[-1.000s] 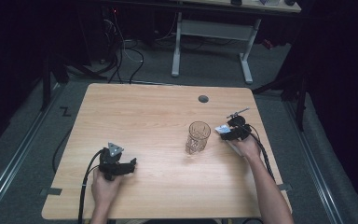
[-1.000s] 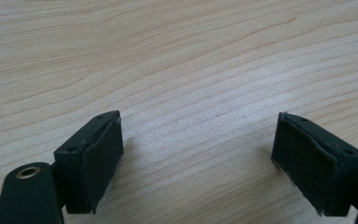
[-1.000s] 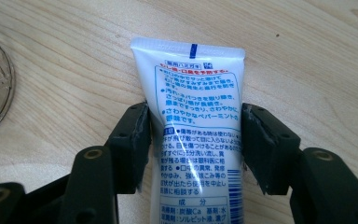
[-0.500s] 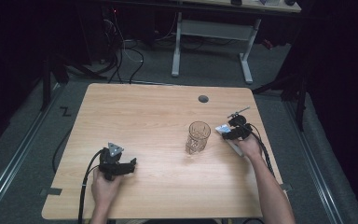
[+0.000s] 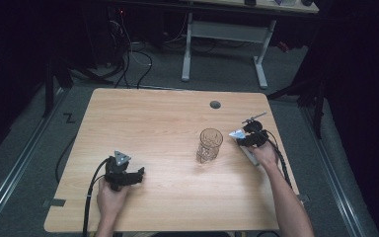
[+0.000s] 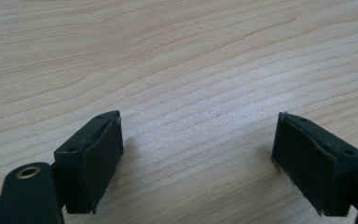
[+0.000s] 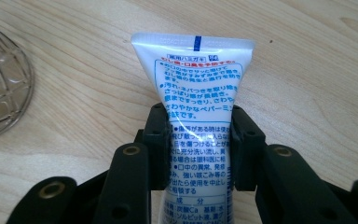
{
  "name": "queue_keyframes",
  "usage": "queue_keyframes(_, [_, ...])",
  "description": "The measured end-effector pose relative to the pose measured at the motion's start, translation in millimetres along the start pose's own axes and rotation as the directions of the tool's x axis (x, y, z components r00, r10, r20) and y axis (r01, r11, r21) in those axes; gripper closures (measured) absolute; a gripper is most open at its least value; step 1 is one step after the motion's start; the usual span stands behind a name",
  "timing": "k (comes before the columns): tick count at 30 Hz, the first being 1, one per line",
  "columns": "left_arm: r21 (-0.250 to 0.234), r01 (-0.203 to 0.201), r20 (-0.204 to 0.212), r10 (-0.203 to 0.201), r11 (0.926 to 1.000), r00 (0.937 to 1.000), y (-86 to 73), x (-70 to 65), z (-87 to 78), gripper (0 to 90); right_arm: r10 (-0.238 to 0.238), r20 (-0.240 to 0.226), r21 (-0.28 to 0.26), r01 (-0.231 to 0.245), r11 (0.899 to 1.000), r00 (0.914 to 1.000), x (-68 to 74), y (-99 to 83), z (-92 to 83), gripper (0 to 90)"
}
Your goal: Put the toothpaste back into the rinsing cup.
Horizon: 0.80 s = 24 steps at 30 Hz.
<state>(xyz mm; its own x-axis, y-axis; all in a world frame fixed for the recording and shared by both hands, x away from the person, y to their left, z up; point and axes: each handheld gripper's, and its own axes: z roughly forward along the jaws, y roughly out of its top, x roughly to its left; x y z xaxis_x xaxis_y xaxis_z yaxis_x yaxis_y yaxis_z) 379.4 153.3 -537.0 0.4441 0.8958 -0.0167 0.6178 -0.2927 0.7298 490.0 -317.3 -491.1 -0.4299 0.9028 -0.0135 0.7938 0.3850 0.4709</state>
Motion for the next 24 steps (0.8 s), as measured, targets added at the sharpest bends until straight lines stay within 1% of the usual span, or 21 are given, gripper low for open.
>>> queue_keyframes(1, [0.000,-0.001,0.000,0.001,1.0000,1.0000,0.0,0.0,0.0,16.2,-0.003,-0.009,-0.012,0.003,1.000,1.0000,1.4,0.1,-3.6,65.9])
queue_keyframes(2, [0.000,-0.001,0.000,0.001,1.0000,1.0000,0.0,0.0,0.0,16.2,-0.003,-0.009,-0.012,0.003,1.000,1.0000,1.4,0.1,-3.6,65.9])
queue_keyframes(3, [0.000,-0.001,0.000,0.001,1.0000,1.0000,0.0,0.0,0.0,16.2,-0.005,-0.015,-0.032,0.005,0.999,0.9999,3.9,0.4,-8.6,65.9])
queue_keyframes(5, [0.000,-0.001,0.000,0.001,1.0000,1.0000,0.0,0.0,0.0,16.3,-0.010,-0.018,-0.038,0.009,0.999,0.9998,4.7,0.7,-10.7,65.9])
queue_keyframes(6, [0.000,-0.001,0.000,0.001,1.0000,1.0000,0.0,0.1,0.0,16.3,-0.012,-0.024,-0.050,0.011,0.999,0.9996,5.8,0.9,-13.3,65.9])
queue_keyframes(7, [0.000,-0.001,0.000,0.001,1.0000,1.0000,0.0,0.1,0.0,16.2,-0.022,-0.033,-0.075,0.020,0.997,0.9992,9.0,1.6,-19.9,65.9])
queue_keyframes(8, [0.000,-0.001,0.000,0.001,1.0000,1.0000,0.0,0.0,0.0,16.2,-0.022,-0.033,-0.075,0.020,0.997,0.9992,9.0,1.6,-19.9,65.9])
queue_keyframes(10, [0.000,0.000,0.000,0.000,1.0000,1.0000,0.0,0.0,0.0,16.3,-0.032,-0.040,-0.098,0.028,0.995,0.9987,12.6,1.8,-26.9,66.0])
queue_keyframes(12, [0.001,-0.001,0.000,0.001,1.0000,1.0000,0.0,0.1,0.0,16.2,-0.038,-0.041,-0.106,0.034,0.994,0.9984,13.4,1.7,-28.7,66.0])
queue_keyframes(15, [0.000,0.000,0.000,0.000,1.0000,1.0000,0.0,0.0,0.0,16.2,-0.042,-0.058,-0.127,0.035,0.991,0.9974,18.5,1.3,-35.7,66.0])
queue_keyframes(16, [0.000,0.000,0.000,0.000,1.0000,1.0000,0.0,0.0,0.0,16.2,-0.048,-0.060,-0.133,0.039,0.990,0.9971,20.0,1.2,-37.5,66.0])
queue_keyframes(17, [0.000,-0.001,0.000,0.001,1.0000,1.0000,0.0,0.0,0.0,16.2,-0.053,-0.066,-0.151,0.043,0.988,0.9964,22.8,0.8,-40.8,66.0])
queue_keyframes(21, [0.000,0.000,0.000,0.000,1.0000,1.0000,0.0,0.0,0.0,16.3,-0.050,-0.078,-0.170,0.036,0.985,0.9957,25.3,0.3,-44.4,66.0])
queue_keyframes(24, [0.000,0.000,0.000,0.000,1.0000,1.0000,0.0,0.0,0.0,16.3,-0.061,-0.085,-0.199,0.043,0.979,0.9945,28.2,-0.5,-49.3,66.1])
